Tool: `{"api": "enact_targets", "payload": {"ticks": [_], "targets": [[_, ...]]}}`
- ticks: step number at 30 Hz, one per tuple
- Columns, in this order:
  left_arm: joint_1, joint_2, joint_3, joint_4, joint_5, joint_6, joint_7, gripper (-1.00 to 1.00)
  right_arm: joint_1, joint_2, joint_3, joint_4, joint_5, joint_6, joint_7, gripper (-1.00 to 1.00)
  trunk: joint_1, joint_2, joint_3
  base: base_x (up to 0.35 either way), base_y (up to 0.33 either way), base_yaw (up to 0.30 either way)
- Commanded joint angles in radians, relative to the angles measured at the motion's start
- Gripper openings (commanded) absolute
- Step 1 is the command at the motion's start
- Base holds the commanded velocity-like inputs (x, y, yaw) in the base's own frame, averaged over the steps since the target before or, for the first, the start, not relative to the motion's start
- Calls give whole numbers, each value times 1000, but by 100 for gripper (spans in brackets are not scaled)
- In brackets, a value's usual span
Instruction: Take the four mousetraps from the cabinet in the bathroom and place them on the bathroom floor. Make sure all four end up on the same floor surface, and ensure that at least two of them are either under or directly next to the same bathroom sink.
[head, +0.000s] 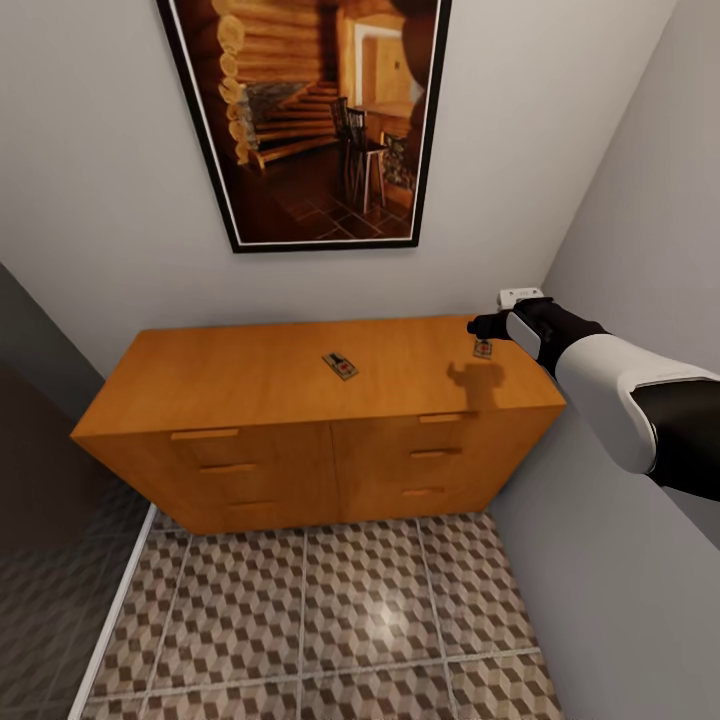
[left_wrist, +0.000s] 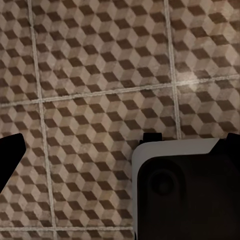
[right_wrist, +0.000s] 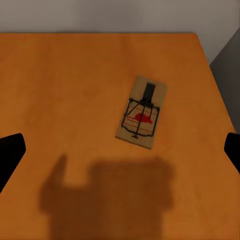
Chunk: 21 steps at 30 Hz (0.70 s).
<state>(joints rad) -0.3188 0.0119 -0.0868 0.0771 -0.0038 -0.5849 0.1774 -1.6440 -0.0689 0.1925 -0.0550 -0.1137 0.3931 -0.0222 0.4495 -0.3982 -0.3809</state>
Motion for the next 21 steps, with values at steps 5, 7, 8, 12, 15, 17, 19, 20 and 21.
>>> {"api": "enact_targets", "payload": {"ticks": [5, 7, 8, 12, 15, 17, 19, 20, 21], "targets": [[-1, -1, -8, 4, -1, -6, 7, 100, 0, -1, 8, -2, -11, 6, -2, 100, 0, -2, -10, 0, -1, 0], [-1, 0, -8, 4, -1, -6, 7, 100, 0, -1, 8, -2, -11, 6, -2, 100, 0, -2, -13, 0, 0, 0], [-1, -1, -8, 4, -1, -6, 7, 100, 0, -1, 8, -2, -11, 6, -2, 100, 0, -2, -14, 0, 0, 0], [-1, 0, -8, 4, -1, -6, 7, 100, 0, -1, 8, -1, -11, 6, -2, 100, 0, -2, -21, 0, 0, 0], [0, -1, -8, 4, -1, -6, 7, 100, 0, -1, 8, 1, -11, 6, -2, 100, 0, -2, -25, 11, 0, 0], [0, -1, -8, 4, -1, -6, 7, 100, 0, 0, 8, 3, -11, 6, -2, 100, 0, -2, -29, 64, 0, 0], [0, -1, -8, 4, -1, -6, 7, 100, 0, 0, 8, 4, -11, 6, -2, 100, 0, -2, -32, 111, 0, 0], [0, -1, -8, 4, -1, -6, 7, 100, 0, 0, 8, 4, -11, 5, -2, 100, 0, -2, -33, 138, 0, 0], [0, -1, -8, 4, -1, -6, 7, 100, 0, 0, 8, 5, -11, 5, -2, 100, 0, -2, -35, 149, 0, 0]]}}
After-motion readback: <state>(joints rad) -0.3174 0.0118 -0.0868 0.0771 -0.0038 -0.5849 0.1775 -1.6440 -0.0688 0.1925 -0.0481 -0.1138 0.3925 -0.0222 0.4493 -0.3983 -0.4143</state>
